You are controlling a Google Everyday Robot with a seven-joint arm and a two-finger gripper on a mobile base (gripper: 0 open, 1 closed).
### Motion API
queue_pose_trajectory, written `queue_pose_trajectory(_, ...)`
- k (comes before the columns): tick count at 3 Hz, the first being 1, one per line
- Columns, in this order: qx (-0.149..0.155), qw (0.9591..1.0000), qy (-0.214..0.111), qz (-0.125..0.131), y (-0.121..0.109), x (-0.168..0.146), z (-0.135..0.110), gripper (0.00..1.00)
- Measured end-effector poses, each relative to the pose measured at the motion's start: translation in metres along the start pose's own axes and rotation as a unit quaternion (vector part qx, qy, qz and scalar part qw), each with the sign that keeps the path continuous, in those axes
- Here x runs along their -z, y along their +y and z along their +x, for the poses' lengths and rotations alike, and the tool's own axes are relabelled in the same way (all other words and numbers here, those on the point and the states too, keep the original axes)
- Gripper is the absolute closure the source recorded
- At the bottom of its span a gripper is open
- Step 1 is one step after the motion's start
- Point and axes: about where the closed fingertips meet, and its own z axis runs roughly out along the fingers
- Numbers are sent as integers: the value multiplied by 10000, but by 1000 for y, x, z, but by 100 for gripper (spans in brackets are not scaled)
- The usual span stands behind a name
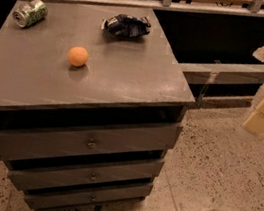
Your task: Move orange near green can
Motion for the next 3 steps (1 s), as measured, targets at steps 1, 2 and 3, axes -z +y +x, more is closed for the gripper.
queue_pose_trajectory(1,-559,9946,-874,80,-21,-9,2,0)
queue_pose_trajectory(2,-1075,9747,-1949,181,-37,-27,-3,0)
queue_pose_trajectory(3,-1551,9390,-3055,278,-56,-32,-38,0)
